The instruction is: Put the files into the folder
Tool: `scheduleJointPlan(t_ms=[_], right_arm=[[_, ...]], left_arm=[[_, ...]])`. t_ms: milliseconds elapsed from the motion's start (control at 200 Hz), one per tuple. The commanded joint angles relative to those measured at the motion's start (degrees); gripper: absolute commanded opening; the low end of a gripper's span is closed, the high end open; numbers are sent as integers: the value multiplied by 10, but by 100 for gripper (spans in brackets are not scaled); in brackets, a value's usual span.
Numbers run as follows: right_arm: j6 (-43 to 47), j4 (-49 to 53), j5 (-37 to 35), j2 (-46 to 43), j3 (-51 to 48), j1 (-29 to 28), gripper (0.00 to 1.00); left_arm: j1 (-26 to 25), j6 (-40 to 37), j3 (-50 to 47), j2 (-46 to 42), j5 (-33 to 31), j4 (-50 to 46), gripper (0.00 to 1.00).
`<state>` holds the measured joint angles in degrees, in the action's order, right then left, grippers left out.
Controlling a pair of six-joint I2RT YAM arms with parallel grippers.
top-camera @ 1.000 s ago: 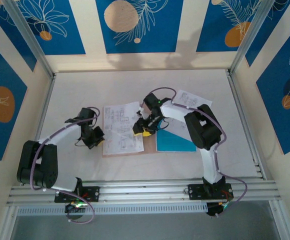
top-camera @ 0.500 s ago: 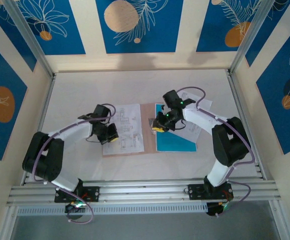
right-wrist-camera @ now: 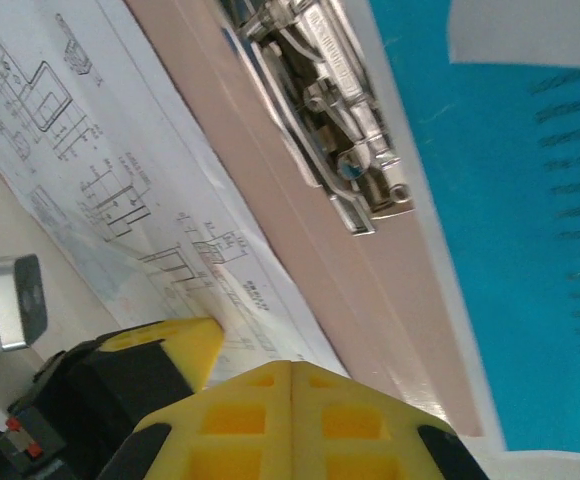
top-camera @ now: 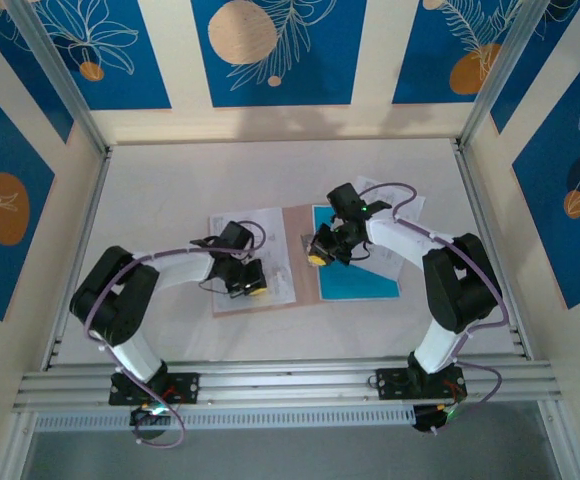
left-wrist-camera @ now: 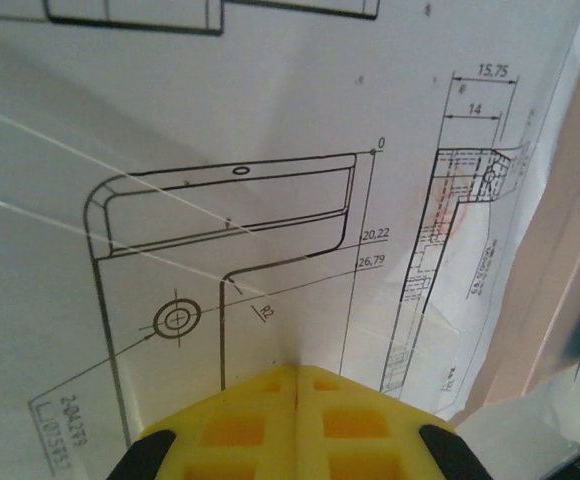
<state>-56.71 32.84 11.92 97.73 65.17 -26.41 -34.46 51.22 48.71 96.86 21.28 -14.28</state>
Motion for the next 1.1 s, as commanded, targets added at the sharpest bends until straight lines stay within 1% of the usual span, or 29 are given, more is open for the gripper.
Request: scheduleJointPlan(t_ms=[0,185,310,665,1090], right_arm=[[-13,-7,-4,7,-2,14,0],[-10,-12,-17,14,-2,28,0],[-9,-15,-17,38,4,36,0],[-2,2,-46,91,42,35,0],[0,29,-75,112,64,23,0]], left_arm=[[-18,30,10,31,5,32,0],[-30,36,35,57,9,42,0],[-33,39,37,62,11,49,0],[-34,41,24,54,5,49,0],[-35,44,22,51,-2,38,0]])
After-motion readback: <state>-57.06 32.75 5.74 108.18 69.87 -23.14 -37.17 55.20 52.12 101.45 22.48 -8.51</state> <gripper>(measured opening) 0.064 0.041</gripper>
